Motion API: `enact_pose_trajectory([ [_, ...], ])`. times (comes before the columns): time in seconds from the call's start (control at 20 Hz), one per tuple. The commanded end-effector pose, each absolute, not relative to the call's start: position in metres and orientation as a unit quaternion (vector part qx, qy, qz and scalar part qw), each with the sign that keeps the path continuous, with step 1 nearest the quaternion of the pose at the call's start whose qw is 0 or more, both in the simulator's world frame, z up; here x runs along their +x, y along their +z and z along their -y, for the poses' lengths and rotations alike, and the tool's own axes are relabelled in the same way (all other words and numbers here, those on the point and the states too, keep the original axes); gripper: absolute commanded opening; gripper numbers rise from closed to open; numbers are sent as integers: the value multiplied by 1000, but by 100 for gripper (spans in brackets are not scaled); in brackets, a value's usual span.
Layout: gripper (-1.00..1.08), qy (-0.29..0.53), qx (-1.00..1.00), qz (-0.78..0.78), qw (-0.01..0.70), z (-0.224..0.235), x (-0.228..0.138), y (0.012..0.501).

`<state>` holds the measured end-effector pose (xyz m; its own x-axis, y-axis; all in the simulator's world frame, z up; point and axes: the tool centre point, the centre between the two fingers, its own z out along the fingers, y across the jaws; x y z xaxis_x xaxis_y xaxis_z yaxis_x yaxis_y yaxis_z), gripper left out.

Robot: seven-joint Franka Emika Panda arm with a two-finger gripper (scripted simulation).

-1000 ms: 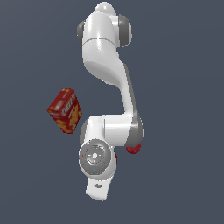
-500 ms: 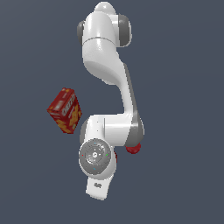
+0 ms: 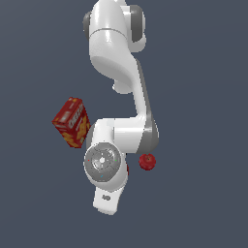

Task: Pick up a designated object from a clutter of objects.

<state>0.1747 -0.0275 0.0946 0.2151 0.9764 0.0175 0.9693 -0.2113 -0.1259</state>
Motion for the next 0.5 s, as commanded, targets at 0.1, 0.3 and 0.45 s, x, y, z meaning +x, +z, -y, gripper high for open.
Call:
enact_pose_trajectory([
  [0.1, -100, 31, -778, 626, 53, 31, 162, 117],
  [0.3, -100, 32, -778, 625, 53, 36, 146, 143],
  [0.45, -100, 32, -778, 625, 53, 40, 131, 165],
])
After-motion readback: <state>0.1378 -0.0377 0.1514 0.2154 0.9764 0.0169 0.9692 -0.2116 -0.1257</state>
